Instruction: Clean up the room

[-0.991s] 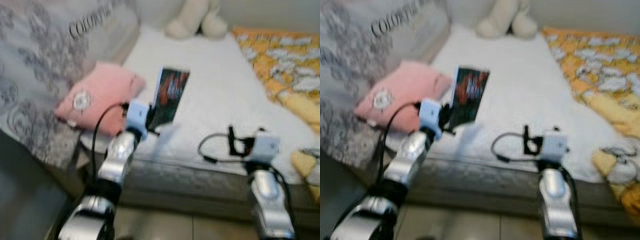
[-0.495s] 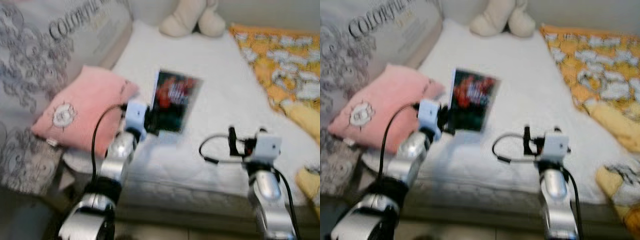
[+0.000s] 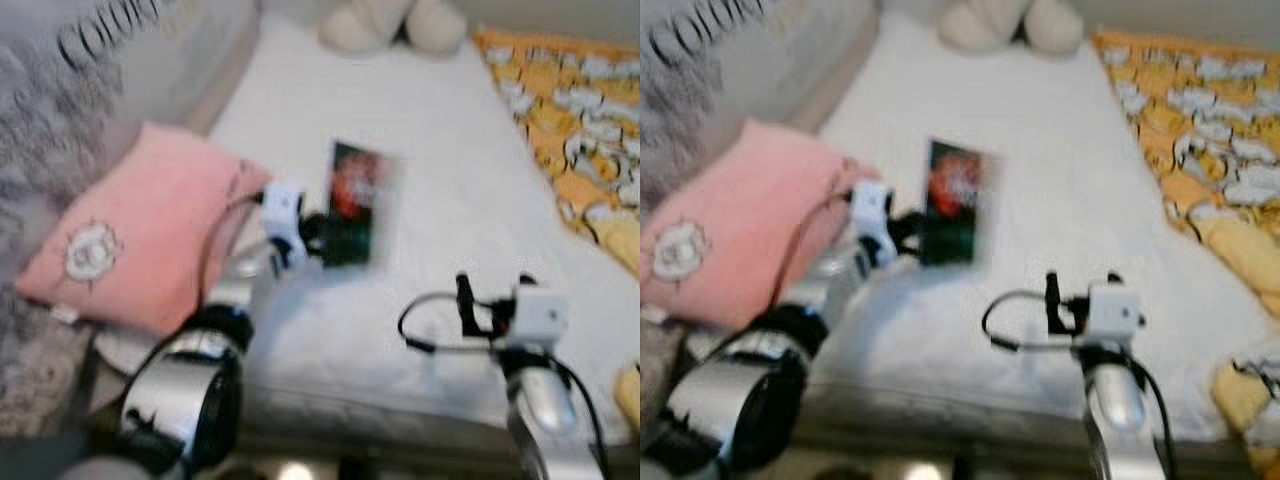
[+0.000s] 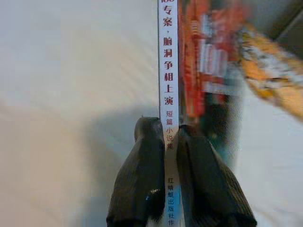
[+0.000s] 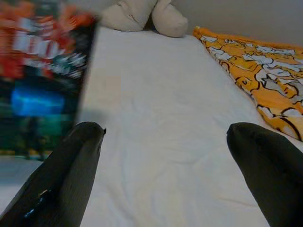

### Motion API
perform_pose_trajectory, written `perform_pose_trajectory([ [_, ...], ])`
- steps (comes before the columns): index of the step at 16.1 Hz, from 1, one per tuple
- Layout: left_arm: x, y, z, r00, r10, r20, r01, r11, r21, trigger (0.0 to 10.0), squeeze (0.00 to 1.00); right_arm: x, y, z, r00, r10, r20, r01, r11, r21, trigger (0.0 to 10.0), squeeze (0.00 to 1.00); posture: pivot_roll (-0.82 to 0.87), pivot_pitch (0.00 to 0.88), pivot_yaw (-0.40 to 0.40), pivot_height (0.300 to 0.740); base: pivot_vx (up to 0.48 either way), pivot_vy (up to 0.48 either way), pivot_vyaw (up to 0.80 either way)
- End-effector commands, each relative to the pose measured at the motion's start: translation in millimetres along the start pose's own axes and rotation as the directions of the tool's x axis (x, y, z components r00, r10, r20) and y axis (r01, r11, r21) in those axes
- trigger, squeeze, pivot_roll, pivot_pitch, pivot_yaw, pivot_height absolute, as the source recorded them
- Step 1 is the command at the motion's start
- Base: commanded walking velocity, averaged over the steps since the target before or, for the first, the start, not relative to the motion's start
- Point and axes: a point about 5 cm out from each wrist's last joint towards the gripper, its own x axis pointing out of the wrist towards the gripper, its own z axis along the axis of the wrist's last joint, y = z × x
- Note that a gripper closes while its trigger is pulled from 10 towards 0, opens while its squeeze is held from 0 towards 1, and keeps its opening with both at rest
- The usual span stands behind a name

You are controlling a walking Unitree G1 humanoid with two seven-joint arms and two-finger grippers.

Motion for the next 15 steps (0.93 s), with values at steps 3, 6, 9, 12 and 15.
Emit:
perform_pose_trajectory([
  [3, -11.5, 23.9, -5, 0.996, 0.044, -0.077, -0.053, 0.992, -0.114, 10.0, 0.0, -22.0, -7.5, 0, 0.998, -0.006, -0.054, 0.005, 1.0, -0.026, 10.0, 0.0, -0.21, 0.205, -0.066, 0.736, 0.0, 0.0, 0.0],
  [6, -28.2, 48.9, -19, 0.961, 0.164, -0.221, -0.165, 0.986, 0.017, 10.0, 0.0, -27.8, -2.7, 1, 0.997, 0.001, -0.071, -0.002, 1.0, -0.019, 10.0, 0.0, -0.22, 0.21, -0.059, 0.736, 0.0, 0.0, 0.0],
  [9, -38.5, 72.8, 8, 0.944, 0.261, -0.199, -0.221, 0.954, 0.202, 10.0, 0.0, -31.7, 0.2, 0, 0.996, -0.001, -0.093, 0.0, 1.0, -0.011, 10.0, 0.0, -0.21, 0.201, -0.047, 0.736, 0.0, 0.0, 0.0],
  [12, -34.6, 72.0, 33, 0.947, 0.258, -0.192, -0.151, 0.883, 0.444, 10.0, 0.0, -27.6, 2.7, 1, 0.995, -0.002, -0.097, 0.001, 1.0, -0.003, 10.0, 0.0, -0.2, 0.192, -0.041, 0.736, 0.0, 0.0, 0.0],
  [15, -35.3, 75.1, 39, 0.931, 0.305, -0.2, -0.145, 0.813, 0.563, 10.0, 0.0, -26.7, 2.7, 2, 0.996, -0.009, -0.094, 0.009, 1.0, 0.001, 10.0, 0.0, -0.2, 0.191, -0.036, 0.736, 0.0, 0.0, 0.0],
])
